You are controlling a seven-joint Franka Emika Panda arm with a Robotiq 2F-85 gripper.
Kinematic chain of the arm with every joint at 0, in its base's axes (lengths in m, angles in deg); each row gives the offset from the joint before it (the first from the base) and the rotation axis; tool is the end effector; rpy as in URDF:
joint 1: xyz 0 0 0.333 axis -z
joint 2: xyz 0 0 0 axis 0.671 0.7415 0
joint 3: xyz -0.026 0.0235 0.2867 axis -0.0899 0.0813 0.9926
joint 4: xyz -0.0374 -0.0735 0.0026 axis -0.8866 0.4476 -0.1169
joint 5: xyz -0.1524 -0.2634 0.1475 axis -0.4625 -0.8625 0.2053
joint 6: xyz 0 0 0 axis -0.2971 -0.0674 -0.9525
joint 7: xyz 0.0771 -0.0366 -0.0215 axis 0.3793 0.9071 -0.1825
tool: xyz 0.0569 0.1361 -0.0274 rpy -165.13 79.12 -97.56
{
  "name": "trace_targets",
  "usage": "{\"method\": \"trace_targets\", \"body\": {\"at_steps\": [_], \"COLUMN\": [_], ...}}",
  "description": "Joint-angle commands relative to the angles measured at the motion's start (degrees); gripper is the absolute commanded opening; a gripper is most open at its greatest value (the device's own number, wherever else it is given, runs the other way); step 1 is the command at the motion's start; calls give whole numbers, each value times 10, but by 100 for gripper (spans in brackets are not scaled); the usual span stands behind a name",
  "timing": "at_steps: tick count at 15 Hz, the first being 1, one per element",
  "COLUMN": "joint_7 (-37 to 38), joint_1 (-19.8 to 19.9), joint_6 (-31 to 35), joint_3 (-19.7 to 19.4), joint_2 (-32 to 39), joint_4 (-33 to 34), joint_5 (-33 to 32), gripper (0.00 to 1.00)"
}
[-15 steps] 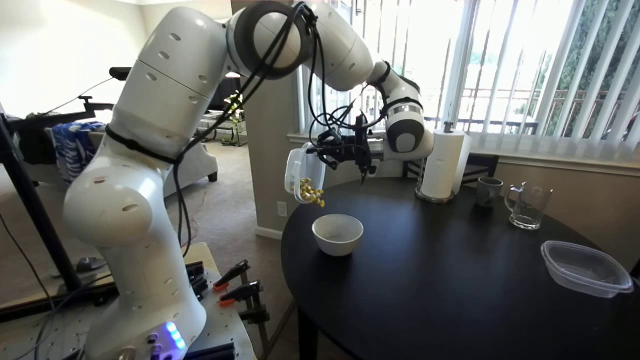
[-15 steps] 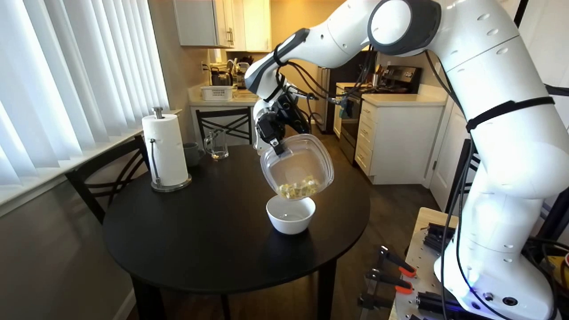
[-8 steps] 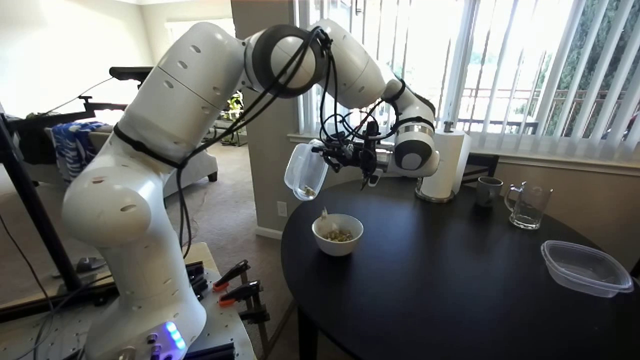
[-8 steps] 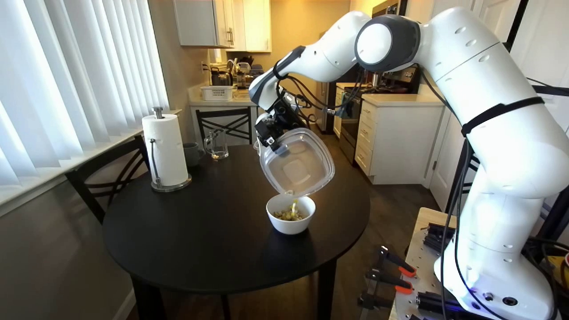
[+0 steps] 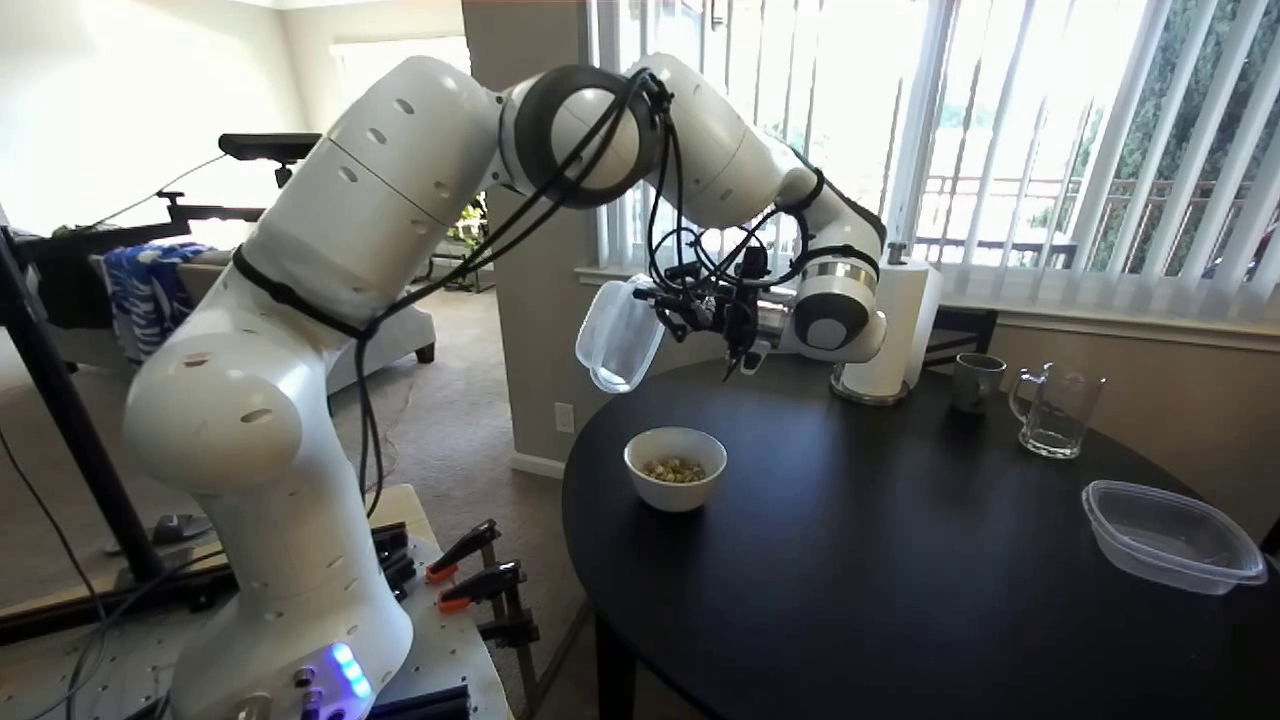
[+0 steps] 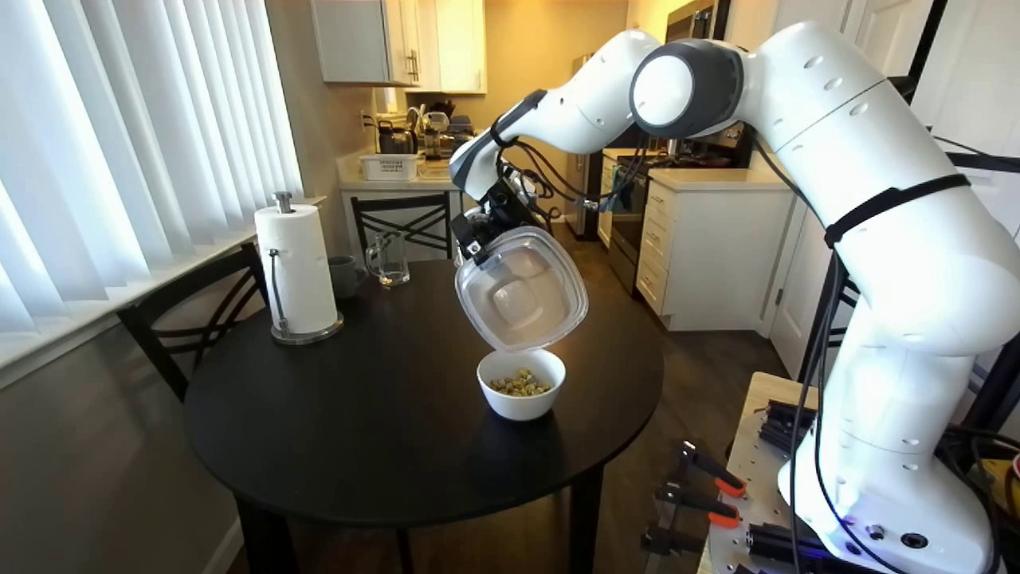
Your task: Pour the contents from the right bowl into the left bowl
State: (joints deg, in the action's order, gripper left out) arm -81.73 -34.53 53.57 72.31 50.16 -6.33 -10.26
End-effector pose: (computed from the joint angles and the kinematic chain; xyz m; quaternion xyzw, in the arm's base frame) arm 0.4991 0.0653 0.2940 -0.6651 -0.0002 0.4814 0.5709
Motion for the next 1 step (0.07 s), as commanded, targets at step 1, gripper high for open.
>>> {"method": "trace_targets", "body": {"at_steps": [1], "joint_7": [28], "joint_1": [0], "joint_6": [0], "joint_3": [-1], "joint_2": [-2], "joint_4": [7], "joint_5": [37], "gripper": [5]}}
